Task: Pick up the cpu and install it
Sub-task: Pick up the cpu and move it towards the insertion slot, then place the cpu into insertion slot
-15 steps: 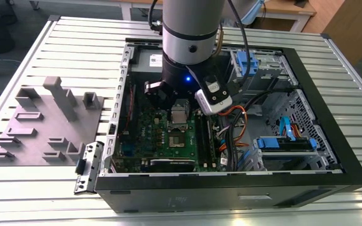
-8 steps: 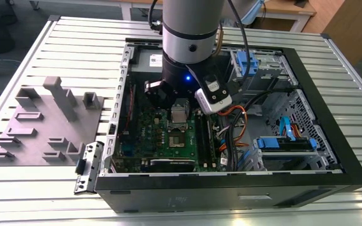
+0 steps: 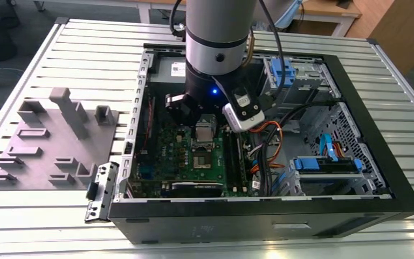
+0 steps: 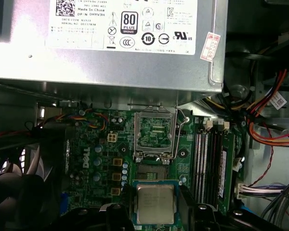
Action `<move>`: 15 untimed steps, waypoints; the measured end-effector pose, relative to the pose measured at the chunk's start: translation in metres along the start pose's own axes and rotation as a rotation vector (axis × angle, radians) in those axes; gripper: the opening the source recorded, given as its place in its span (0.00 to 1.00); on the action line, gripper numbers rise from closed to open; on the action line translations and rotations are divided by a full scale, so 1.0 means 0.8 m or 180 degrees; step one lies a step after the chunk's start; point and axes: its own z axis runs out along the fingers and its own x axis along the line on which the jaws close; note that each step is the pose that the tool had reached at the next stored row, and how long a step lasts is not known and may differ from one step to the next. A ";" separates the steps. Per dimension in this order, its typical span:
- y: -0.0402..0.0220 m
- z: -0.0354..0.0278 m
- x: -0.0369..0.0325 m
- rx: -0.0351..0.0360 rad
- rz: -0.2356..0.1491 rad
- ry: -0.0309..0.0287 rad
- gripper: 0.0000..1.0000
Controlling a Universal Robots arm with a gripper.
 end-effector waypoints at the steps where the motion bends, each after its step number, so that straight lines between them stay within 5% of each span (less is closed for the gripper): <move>1: 0.0000 0.0003 0.0000 0.0000 0.0000 0.0000 0.47; 15: 0.0000 0.0008 0.0000 0.0000 0.0000 0.0000 0.47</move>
